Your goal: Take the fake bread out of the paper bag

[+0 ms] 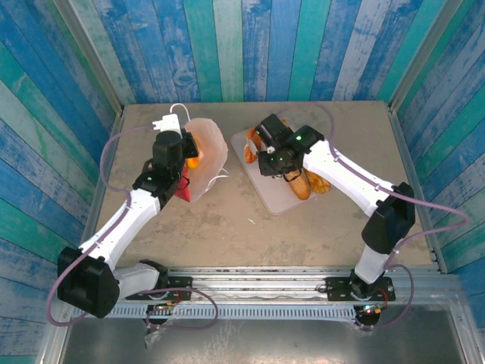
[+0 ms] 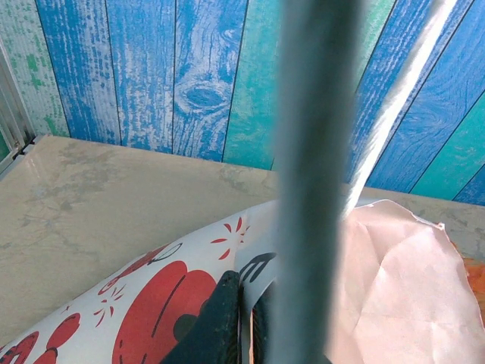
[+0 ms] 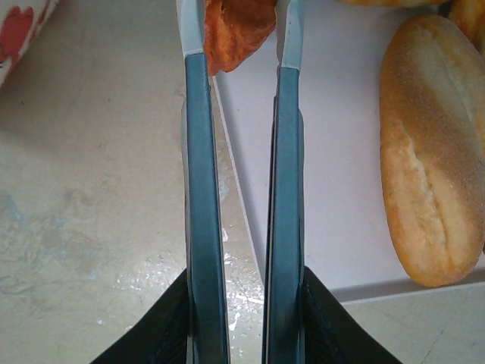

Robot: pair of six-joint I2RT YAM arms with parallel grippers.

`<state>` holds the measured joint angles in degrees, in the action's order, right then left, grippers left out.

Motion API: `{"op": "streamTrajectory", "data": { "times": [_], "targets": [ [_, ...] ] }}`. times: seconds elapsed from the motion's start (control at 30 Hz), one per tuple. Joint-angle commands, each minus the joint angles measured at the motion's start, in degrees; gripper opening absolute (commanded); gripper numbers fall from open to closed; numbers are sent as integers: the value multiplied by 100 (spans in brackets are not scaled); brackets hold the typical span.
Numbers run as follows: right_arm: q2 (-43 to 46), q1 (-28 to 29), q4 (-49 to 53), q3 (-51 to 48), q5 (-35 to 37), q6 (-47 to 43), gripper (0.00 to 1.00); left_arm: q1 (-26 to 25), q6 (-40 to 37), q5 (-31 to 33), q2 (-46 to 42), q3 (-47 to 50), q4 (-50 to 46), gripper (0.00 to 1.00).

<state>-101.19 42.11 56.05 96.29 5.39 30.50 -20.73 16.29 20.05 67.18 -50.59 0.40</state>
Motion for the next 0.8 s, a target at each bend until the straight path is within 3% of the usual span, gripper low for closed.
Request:
{"op": "streamTrajectory", "data": {
  "times": [0.0,0.77],
  "targets": [
    [-187,-68,236,282,187,-168,25,8,-65,26,-183,80,-23,10],
    [-1304,-350,442,1180,60,-336,34,10,-33,-102,-91,117,46,10]
  ]
}}
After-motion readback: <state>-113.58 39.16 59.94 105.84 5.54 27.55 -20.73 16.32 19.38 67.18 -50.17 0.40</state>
